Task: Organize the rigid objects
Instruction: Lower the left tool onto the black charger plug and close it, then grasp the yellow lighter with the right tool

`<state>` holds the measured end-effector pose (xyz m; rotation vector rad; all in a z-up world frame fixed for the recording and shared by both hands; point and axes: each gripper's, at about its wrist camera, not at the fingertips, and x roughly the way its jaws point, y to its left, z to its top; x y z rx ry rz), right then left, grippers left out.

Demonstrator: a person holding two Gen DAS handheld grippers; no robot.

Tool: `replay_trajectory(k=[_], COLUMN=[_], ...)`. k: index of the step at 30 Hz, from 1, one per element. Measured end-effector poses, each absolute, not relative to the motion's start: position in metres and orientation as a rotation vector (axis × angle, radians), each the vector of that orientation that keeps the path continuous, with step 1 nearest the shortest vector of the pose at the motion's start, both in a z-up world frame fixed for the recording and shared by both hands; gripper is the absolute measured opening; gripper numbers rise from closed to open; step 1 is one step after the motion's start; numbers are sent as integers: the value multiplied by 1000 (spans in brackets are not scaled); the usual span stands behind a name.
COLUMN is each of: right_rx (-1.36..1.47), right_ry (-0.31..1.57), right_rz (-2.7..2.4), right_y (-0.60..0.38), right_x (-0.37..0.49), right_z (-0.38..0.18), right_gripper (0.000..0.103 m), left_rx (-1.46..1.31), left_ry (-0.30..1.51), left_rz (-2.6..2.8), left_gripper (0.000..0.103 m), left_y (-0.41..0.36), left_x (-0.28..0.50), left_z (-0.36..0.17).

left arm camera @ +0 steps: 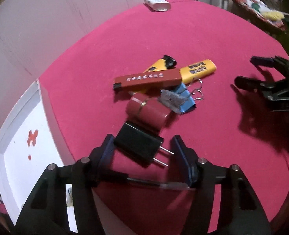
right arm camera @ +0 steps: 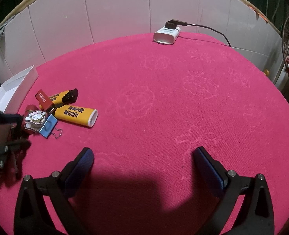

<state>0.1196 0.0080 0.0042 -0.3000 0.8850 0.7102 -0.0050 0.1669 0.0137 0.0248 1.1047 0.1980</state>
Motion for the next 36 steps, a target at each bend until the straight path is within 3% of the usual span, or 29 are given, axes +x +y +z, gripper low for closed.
replay_trajectory(k=[4, 10, 19, 26, 29, 30, 36], right_rx=[-246, -511, -712, -723, -729, -728, -601], right_ry=[882, 675, 708, 760, 772, 773, 793], right_rz=[923, 1086, 1234, 1351, 1371, 1371, 1327], right_y=[8, 43, 92, 105, 100, 97, 69], right_x=[122, 107, 118, 115, 109, 108, 108], right_z=[12, 23, 13, 13, 16, 17, 20], right_gripper=[103, 103, 101, 55, 27, 23, 23], left_rx=[-10, -104, -185, -224, -242, -246, -236], left_ry=[1068, 929, 824, 786, 760, 751, 677], left_rz=[209, 228, 206, 208, 210, 210, 226], left_gripper=[61, 61, 61, 61, 61, 61, 61], left_y=[161, 147, 127, 126, 125, 124, 121], left_x=[-17, -39, -70, -74, -80, -81, -92], left_z=[17, 38, 65, 71, 75, 76, 89])
